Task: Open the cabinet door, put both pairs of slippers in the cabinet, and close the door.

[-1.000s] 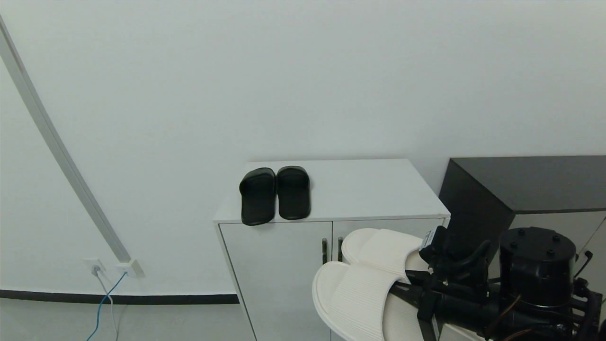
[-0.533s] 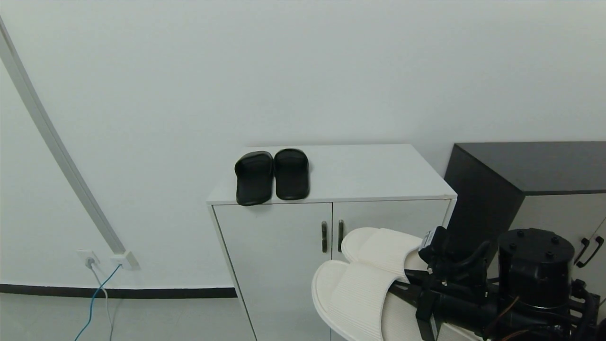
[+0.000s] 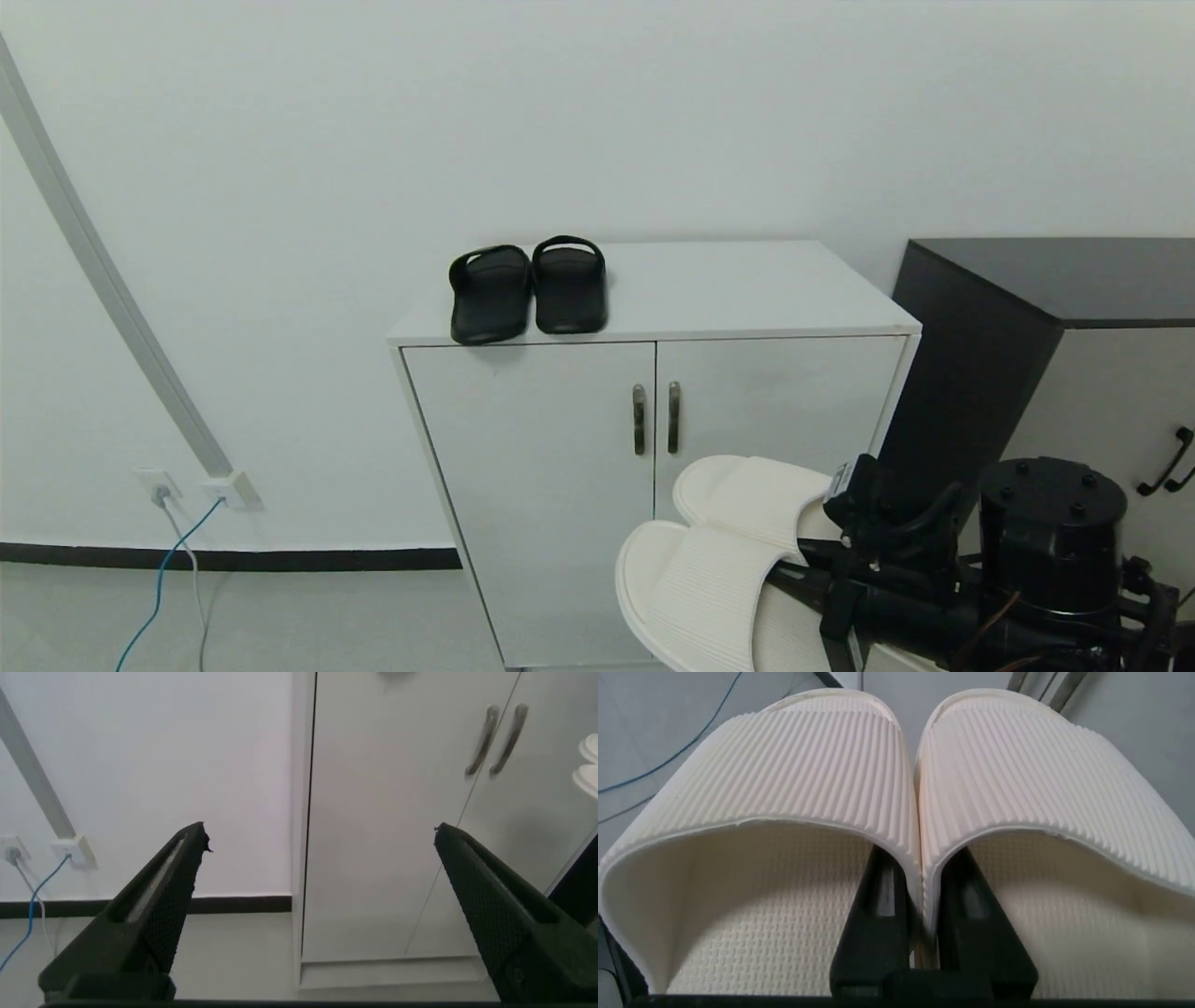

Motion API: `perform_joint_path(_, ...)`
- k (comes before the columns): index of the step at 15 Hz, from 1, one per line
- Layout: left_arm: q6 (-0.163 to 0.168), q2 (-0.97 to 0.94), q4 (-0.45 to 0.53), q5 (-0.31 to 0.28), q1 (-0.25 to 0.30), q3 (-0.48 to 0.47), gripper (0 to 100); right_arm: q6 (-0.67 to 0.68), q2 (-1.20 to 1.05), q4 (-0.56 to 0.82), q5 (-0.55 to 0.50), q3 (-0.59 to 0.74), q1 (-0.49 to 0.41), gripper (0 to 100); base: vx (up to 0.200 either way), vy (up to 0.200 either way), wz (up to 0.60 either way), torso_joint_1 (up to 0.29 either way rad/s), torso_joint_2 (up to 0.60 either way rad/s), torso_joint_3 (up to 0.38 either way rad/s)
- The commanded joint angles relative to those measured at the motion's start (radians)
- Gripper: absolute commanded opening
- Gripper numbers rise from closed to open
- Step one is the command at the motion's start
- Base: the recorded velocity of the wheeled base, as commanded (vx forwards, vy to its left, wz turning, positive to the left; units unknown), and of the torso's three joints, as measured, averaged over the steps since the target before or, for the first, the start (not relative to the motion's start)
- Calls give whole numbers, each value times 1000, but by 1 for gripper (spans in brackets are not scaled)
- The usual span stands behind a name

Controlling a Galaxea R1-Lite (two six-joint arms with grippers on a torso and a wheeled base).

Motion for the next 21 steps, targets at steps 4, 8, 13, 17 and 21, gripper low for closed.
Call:
perform_joint_path(4,2,1,0,0,1,0,100,-1,25,-6,-1,1,2,0,0,0,0,-161,499,323)
perform_joint_path(8,14,1,1,-4,1,0,100,-1,25,-10,-3,1,2,0,0,0,0,-139,477,338)
perform_joint_path(13,5,1,1,2,1,-2,100,-2,27,-17,-6,9,5,0,0,0,0,-90,456,360)
perform_joint_path(17,22,1,-2,31,1,-5,100,-2,32,-36,-6,17,5,0,0,0,0,-16,261,221)
perform_joint_path(21,76,1,-2,43,1,-5,100,-2,32,-36,-6,24,5,0,0,0,0,0,0,0)
